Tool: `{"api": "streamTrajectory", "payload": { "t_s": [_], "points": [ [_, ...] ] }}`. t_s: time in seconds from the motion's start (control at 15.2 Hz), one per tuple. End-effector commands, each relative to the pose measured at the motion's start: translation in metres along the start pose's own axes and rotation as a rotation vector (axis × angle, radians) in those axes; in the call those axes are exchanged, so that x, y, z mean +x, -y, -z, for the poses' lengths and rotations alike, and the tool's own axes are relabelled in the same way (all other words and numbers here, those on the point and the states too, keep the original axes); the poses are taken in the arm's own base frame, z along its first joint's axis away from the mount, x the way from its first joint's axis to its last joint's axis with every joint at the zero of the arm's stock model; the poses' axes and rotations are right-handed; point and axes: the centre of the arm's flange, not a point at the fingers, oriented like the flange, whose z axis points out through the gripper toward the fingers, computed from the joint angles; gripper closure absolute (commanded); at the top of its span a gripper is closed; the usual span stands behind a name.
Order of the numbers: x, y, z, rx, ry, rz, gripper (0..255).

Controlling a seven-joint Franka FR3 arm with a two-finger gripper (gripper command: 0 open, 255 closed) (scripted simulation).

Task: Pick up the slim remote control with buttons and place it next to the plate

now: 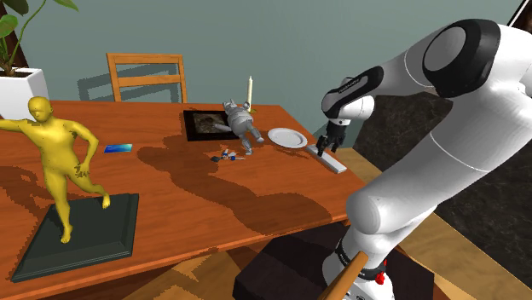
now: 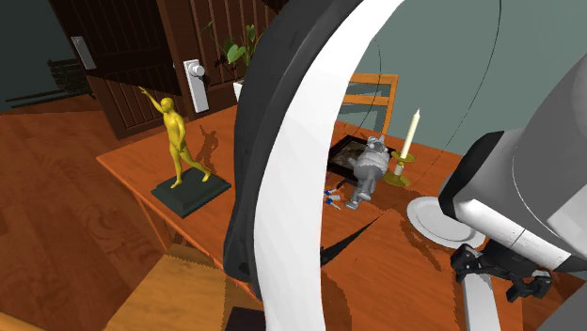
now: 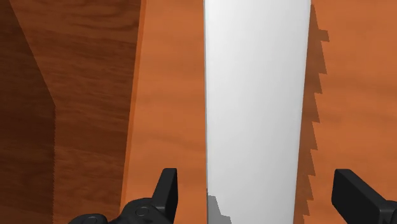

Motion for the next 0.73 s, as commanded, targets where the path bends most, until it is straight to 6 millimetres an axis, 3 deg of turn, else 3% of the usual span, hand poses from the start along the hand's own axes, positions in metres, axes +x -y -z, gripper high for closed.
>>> {"api": "streamTrajectory", "payload": {
  "t_s": [0.0, 0.13, 0.66],
  "points": [
    [-0.001, 0.001, 0.021, 0.000, 0.000, 0.000, 0],
    [-0.001, 0.001, 0.045, 0.000, 0.000, 0.000, 0],
    [-0.001, 0.001, 0.045, 0.000, 0.000, 0.000, 0]
  ]
}}
